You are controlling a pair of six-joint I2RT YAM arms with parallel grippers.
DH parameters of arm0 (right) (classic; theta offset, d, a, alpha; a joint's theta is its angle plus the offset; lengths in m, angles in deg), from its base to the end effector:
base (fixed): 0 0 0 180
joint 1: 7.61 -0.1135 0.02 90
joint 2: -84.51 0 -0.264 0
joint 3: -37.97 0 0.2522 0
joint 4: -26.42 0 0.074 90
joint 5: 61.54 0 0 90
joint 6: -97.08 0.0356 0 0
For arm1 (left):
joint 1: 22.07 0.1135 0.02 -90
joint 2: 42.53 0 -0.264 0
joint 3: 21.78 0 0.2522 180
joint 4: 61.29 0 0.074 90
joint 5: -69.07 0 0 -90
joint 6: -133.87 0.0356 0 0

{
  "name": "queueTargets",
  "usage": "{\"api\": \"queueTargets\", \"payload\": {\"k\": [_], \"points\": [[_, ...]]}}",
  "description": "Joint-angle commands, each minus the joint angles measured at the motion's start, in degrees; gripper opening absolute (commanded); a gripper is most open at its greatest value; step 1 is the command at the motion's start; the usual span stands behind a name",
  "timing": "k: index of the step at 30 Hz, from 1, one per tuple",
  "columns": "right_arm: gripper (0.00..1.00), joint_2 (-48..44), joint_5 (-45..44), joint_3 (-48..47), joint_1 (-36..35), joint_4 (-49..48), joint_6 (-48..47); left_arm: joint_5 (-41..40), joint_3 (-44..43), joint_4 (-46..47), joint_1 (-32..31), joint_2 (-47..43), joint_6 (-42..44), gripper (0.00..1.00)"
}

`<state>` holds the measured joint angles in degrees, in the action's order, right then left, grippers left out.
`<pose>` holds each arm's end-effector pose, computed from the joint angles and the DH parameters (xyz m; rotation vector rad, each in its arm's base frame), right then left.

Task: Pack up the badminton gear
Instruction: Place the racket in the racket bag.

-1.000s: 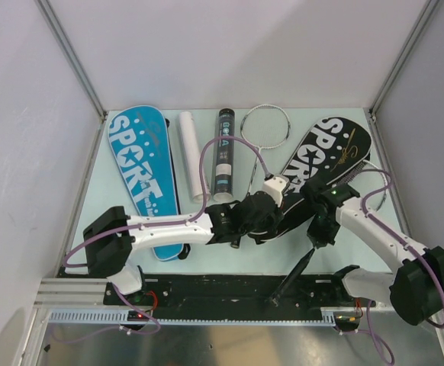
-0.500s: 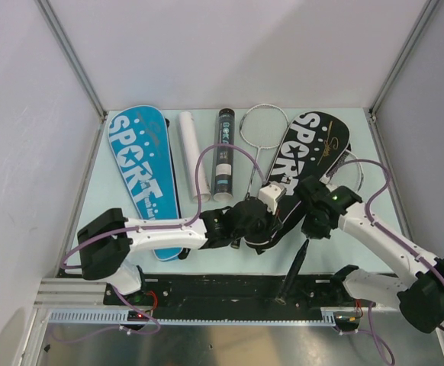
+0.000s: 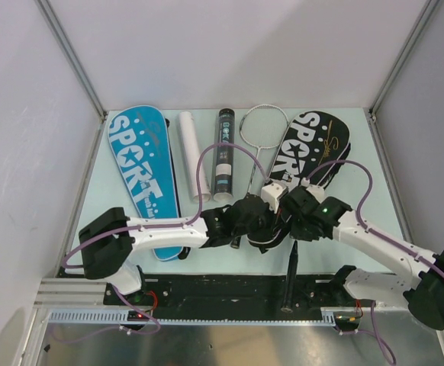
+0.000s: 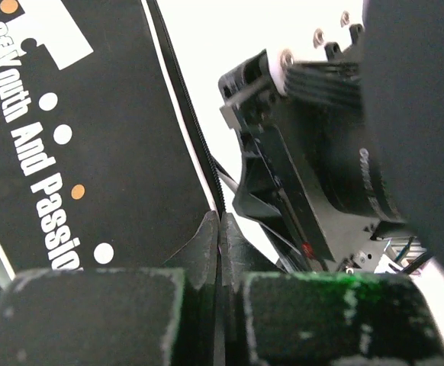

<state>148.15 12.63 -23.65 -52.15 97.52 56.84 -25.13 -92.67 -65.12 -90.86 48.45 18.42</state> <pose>0.1396 0.1237 0.2376 0.1813 2.7352 0.0390 0.1332 -0.3360 0.2464 0.7379 1.9944 -0.9602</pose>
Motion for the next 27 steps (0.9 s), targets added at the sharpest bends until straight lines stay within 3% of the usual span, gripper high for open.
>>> {"api": "queueTargets", "payload": {"k": [1,7,18,27], "points": [[0.00,-3.78,-5.30,1.88,2.70,-13.13,-2.71,2.78,-1.67,4.23,-0.38,-0.20,-0.29,0.00],[0.00,-6.68,-4.15,7.95,8.66,-25.74,-3.85,1.86,-0.33,5.36,-0.46,-0.08,-6.92,0.00],[0.00,-5.39,15.15,9.89,25.56,-40.39,-10.57,3.76,-0.19,8.68,-1.02,3.32,-12.61,0.00],[0.00,-1.46,16.04,11.29,29.19,-51.27,-7.95,6.56,0.94,10.23,-1.34,4.02,-16.17,0.00]]}}
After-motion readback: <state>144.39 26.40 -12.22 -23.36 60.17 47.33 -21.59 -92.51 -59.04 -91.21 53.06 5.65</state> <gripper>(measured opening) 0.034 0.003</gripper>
